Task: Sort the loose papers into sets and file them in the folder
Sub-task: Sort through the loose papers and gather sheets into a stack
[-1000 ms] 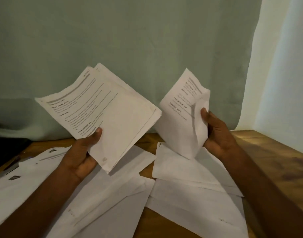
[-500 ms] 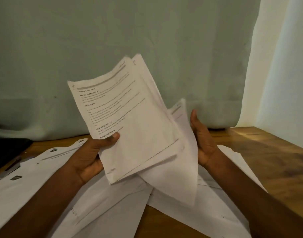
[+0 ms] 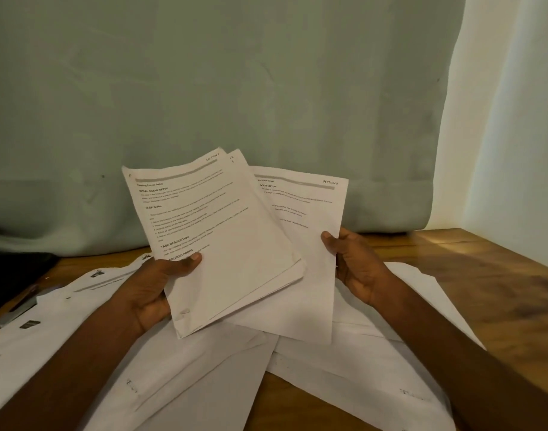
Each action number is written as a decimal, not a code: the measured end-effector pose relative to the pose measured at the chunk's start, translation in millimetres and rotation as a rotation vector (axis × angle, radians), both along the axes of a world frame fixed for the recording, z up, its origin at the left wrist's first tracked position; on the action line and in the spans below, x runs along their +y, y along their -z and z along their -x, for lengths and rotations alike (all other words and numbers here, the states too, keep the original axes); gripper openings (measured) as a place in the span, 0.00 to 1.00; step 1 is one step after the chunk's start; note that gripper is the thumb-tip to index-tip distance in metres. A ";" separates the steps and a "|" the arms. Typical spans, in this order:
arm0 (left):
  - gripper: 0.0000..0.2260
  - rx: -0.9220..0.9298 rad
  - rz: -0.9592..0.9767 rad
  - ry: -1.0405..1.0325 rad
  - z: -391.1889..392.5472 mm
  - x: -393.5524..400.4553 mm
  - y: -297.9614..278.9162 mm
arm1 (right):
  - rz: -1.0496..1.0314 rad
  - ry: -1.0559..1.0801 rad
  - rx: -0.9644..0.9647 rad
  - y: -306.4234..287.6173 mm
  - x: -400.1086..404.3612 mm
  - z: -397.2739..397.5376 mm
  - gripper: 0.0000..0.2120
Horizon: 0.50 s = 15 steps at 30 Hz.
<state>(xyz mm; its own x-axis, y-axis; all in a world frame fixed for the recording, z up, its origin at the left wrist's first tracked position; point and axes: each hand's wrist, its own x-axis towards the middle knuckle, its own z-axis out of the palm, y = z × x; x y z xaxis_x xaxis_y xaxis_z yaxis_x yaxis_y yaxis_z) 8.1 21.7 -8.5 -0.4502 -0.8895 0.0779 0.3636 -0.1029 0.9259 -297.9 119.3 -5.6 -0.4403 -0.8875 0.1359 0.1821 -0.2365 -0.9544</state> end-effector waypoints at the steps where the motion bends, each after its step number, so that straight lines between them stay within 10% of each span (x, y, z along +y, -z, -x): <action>1: 0.23 0.001 0.003 -0.007 -0.7 -0.7 -0.2 | 0.003 -0.002 0.003 0.0 -0.1 -1.0 0.14; 10: 0.17 0.082 -0.039 -0.166 -4.9 -9.4 -5.5 | -0.257 0.231 0.208 12.7 -3.0 -5.0 0.13; 15: 0.18 0.245 0.024 -0.180 -15.0 -13.2 -15.5 | 0.263 0.708 0.383 -17.5 2.4 -11.6 0.06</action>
